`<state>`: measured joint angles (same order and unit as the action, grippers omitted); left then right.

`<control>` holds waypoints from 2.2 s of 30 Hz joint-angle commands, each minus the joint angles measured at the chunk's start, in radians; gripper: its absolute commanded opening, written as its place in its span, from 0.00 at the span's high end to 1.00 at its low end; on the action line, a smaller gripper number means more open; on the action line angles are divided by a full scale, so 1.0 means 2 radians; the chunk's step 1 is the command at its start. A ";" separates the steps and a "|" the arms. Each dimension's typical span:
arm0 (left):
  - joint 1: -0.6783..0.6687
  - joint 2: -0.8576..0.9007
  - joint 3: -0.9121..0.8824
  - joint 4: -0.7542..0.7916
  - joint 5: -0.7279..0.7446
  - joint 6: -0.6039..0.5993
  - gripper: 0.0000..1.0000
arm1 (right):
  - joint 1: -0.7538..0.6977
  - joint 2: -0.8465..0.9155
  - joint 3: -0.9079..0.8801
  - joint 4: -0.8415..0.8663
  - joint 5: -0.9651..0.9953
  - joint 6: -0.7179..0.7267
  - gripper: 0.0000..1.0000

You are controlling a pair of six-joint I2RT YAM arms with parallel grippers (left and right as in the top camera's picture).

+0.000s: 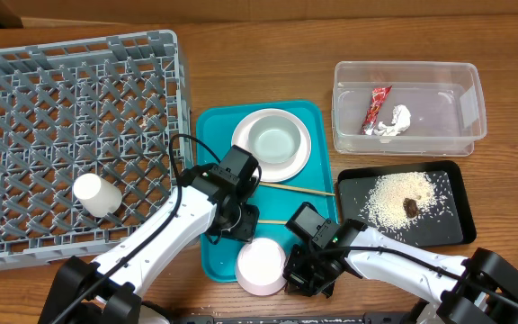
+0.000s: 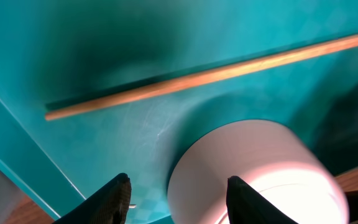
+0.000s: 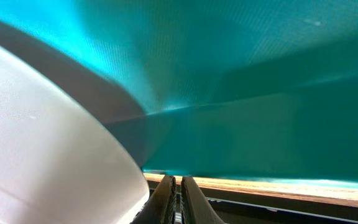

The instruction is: Sort waste into correct bins and load items into the dishwasher

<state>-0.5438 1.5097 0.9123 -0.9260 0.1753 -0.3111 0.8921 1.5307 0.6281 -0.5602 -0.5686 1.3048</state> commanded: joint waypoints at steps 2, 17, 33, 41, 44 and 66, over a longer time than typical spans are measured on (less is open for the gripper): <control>-0.004 0.004 -0.013 0.006 0.005 -0.006 0.48 | 0.003 -0.001 -0.004 0.003 0.005 0.005 0.93; -0.004 0.004 -0.031 0.015 0.017 -0.009 0.49 | 0.003 -0.001 -0.004 0.023 0.005 0.004 0.93; -0.004 0.004 -0.033 0.021 0.018 -0.010 0.49 | 0.003 -0.001 -0.004 0.034 -0.024 0.002 0.93; -0.004 0.004 -0.033 0.023 0.018 -0.010 0.50 | 0.004 -0.001 -0.004 0.068 -0.069 0.002 0.92; -0.004 0.004 -0.033 0.024 0.018 -0.014 0.50 | 0.008 -0.001 -0.004 0.104 -0.071 0.002 0.88; 0.059 -0.073 0.087 -0.076 -0.031 -0.074 0.36 | -0.021 -0.017 0.042 0.031 0.000 -0.163 0.76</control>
<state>-0.4633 1.4460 1.0420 -1.0489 0.1432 -0.3889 0.8776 1.5307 0.6506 -0.4168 -0.6395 1.1030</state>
